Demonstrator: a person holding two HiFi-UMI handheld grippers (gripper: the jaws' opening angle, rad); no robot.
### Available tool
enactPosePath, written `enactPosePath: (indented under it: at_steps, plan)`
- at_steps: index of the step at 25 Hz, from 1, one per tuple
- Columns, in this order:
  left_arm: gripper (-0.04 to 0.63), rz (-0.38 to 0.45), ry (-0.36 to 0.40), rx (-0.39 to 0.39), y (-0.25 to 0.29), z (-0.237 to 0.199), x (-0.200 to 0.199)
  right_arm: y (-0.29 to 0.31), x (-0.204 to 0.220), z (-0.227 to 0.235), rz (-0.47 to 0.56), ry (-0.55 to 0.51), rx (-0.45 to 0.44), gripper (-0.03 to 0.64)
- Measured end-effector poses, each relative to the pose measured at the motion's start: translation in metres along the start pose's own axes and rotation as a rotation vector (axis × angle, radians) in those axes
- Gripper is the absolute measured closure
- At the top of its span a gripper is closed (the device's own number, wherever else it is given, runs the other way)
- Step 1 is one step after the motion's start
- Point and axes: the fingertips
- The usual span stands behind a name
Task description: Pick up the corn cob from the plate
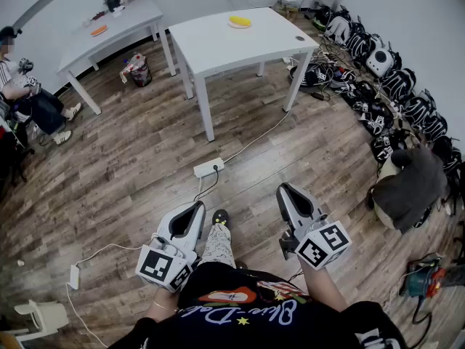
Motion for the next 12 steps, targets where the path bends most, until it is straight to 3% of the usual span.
enactPosePath:
  at_steps: [5,12]
  plan:
    - [0.603,0.011,-0.037,0.027,0.077,-0.06,-0.018,0.079,-0.037,0.034,-0.024,-0.023,-0.04,0.601]
    - [0.603,0.073,0.042,0.081,0.171,-0.153,-0.099,0.192,-0.107,0.074,-0.014,-0.045,-0.034,0.601]
Point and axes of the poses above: the fingertips, and each gripper's own axes: y forward along the fingers, z to its right, x out of its underside, and after that the axes turned 12 degrees about -z, right-handed
